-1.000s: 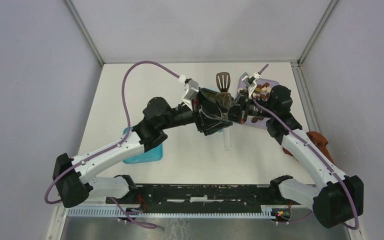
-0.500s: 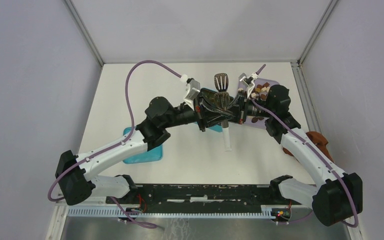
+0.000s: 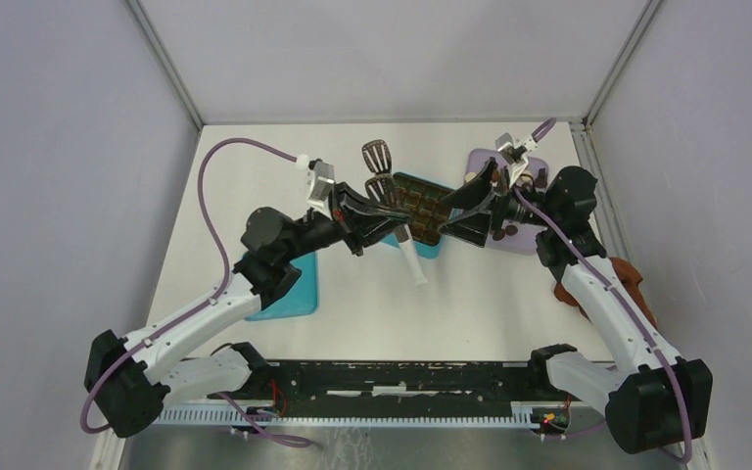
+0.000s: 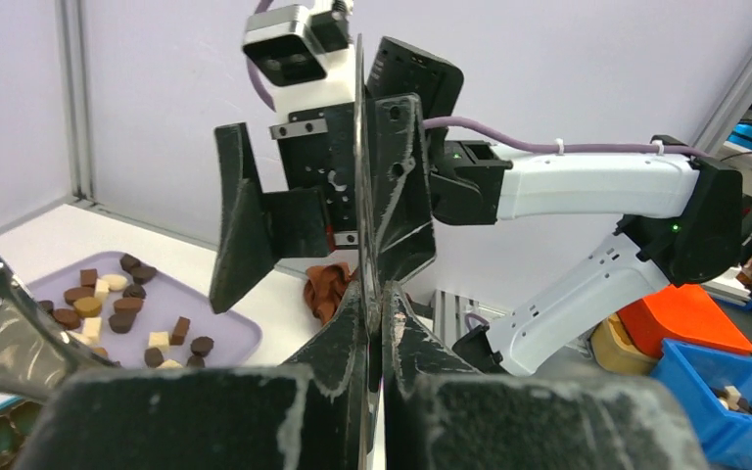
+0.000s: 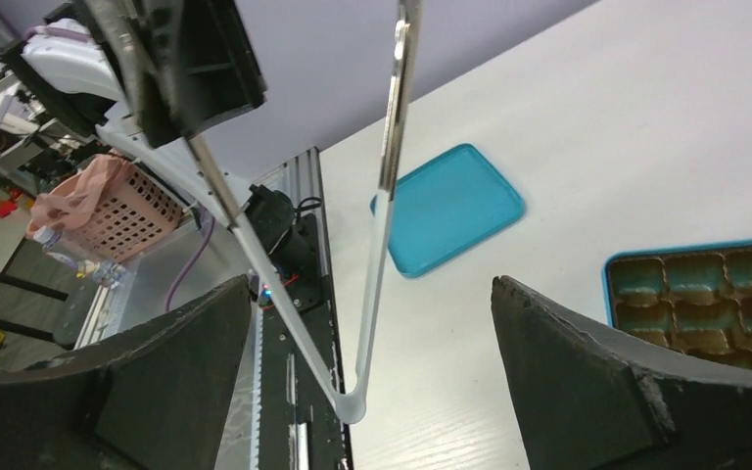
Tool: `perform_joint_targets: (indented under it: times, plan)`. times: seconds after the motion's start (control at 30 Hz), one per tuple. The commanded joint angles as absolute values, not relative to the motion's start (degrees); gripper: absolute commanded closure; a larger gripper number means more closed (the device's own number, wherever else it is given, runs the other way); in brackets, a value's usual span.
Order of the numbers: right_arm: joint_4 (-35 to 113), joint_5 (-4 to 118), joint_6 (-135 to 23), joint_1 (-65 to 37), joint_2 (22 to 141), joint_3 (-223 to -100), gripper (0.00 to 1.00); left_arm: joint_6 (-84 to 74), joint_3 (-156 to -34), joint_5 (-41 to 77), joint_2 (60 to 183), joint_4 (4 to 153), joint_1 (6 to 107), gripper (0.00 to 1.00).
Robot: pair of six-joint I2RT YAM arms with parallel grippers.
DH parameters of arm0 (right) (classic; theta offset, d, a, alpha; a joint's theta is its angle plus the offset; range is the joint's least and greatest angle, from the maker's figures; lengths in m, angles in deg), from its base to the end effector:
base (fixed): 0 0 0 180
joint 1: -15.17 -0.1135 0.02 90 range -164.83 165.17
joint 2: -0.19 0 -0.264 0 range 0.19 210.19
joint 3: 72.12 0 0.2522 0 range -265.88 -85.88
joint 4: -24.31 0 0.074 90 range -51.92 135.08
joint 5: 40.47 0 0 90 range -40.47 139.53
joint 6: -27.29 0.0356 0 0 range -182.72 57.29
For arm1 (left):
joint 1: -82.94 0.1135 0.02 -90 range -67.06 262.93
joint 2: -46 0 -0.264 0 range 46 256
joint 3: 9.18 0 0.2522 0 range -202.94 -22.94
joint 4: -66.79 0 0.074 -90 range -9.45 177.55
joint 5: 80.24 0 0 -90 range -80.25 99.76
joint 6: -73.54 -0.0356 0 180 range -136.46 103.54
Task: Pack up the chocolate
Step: Pick up the clamp from the center of the board.
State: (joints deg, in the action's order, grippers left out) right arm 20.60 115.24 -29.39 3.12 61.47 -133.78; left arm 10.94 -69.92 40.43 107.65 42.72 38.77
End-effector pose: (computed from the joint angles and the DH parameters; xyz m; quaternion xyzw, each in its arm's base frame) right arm 0.2218 0.0805 0.3530 -0.2846 0.6359 0.5782 0.4247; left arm 0.1616 -0.1823 0.3830 0.2958 0.4933 -0.5888 0.5678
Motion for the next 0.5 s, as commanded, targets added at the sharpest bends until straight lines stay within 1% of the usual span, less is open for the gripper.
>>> perform_joint_targets:
  times: [0.0, 0.07, 0.13, 0.33, 0.47]
  plan:
    - [2.3, 119.5, -17.6, 2.1, 59.4, -131.6, 0.02, 13.1, -68.1, 42.0, 103.2, 34.9, 40.6, 0.98]
    - [-10.6, 118.9, -8.4, 0.3, 59.0, -128.1, 0.02, 13.3, -67.6, 41.2, 102.0, 34.5, 41.5, 0.98]
    - [-12.1, 118.3, -8.5, -2.1, 59.1, -127.1, 0.02, 14.9, -67.1, 41.1, 101.7, 32.4, 42.3, 0.98]
    - [8.4, 116.6, -25.0, -5.2, 60.2, -130.9, 0.02, 21.2, -68.5, 41.9, 105.8, 24.5, 43.4, 0.98]
    - [13.0, 114.6, -28.9, -6.2, 60.5, -131.2, 0.02, 25.0, -70.7, 42.6, 108.6, 19.3, 43.5, 0.98]
